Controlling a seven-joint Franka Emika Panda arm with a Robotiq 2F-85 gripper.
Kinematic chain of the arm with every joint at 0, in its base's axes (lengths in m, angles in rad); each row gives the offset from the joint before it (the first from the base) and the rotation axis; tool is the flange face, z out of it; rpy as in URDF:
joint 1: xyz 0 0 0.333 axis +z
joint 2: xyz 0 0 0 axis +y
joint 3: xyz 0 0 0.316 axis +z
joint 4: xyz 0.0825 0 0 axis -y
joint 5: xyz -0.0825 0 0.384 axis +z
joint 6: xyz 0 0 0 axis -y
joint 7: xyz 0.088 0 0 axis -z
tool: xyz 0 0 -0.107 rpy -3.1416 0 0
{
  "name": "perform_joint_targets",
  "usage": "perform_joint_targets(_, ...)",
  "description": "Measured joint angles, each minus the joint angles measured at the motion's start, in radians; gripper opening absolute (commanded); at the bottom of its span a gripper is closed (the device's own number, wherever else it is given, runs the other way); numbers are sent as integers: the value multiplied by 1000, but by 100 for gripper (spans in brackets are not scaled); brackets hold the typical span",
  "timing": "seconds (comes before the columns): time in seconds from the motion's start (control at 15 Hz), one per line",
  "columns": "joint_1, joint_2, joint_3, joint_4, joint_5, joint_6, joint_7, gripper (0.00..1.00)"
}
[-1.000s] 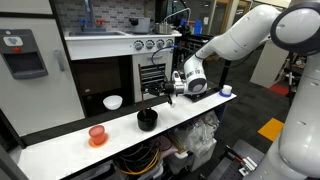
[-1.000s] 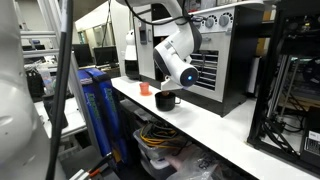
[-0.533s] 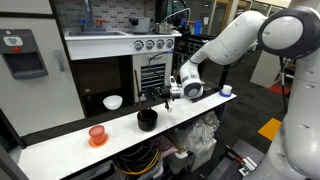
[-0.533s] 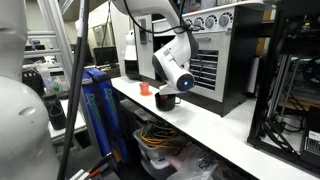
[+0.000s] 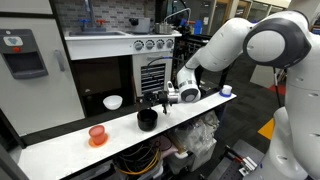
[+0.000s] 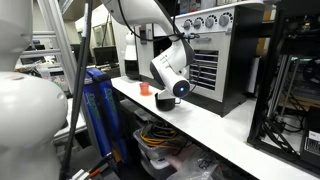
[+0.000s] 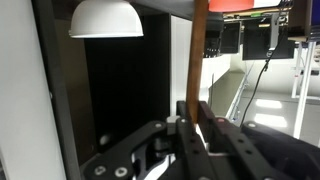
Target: Use the wooden spoon to mix the contents of the black cup then place the spoon on the counter
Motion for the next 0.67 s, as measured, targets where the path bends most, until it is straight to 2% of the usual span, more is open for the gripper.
perform_joint_targets(0.4, 337, 142, -319, -37, 161, -166, 0, 4)
perform_joint_targets(0.67, 526, 237, -478, -110, 293, -290, 0, 4)
